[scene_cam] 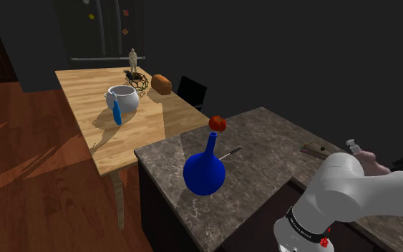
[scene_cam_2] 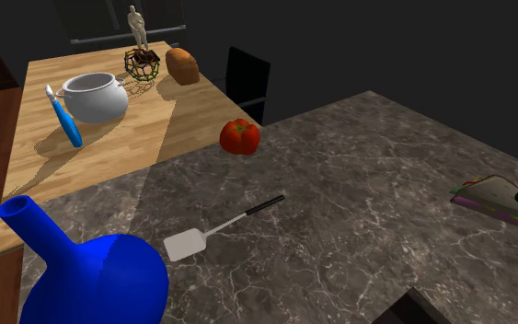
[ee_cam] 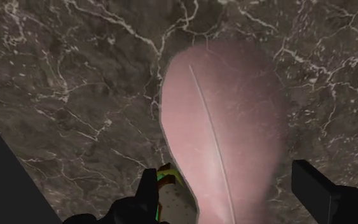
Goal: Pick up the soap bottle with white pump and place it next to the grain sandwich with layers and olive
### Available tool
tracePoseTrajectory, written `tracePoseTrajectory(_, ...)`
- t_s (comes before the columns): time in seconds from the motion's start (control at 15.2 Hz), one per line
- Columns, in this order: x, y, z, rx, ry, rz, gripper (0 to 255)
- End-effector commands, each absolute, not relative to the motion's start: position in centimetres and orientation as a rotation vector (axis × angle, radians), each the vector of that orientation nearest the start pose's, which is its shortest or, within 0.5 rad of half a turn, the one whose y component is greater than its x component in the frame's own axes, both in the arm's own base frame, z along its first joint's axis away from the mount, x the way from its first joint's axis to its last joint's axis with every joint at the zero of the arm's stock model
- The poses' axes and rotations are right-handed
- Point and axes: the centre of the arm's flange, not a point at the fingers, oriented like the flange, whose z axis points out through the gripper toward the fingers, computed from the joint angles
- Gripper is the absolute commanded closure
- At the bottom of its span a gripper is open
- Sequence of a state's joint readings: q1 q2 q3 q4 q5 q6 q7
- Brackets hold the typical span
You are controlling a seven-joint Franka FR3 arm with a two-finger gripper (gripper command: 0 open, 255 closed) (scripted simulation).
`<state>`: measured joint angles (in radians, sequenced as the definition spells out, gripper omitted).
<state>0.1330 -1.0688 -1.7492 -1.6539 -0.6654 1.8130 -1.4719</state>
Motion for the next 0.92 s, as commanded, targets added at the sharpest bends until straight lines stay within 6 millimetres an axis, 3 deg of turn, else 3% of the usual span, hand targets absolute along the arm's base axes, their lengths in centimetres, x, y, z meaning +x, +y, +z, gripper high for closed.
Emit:
tracePoseTrajectory(0.0,-25.3,-59.8,33.9,-3.077,0.106,-0.628,0)
tracePoseTrajectory(0.07,-25.2,-59.8,34.1,-3.077,0.106,-0.628,0)
tracePoseTrajectory(0.33,-27.2,-59.7,38.7,-3.077,0.106,-0.628,0)
tracePoseTrajectory(0.86,-27.2,-59.7,38.7,-3.077,0.106,-0.628,0)
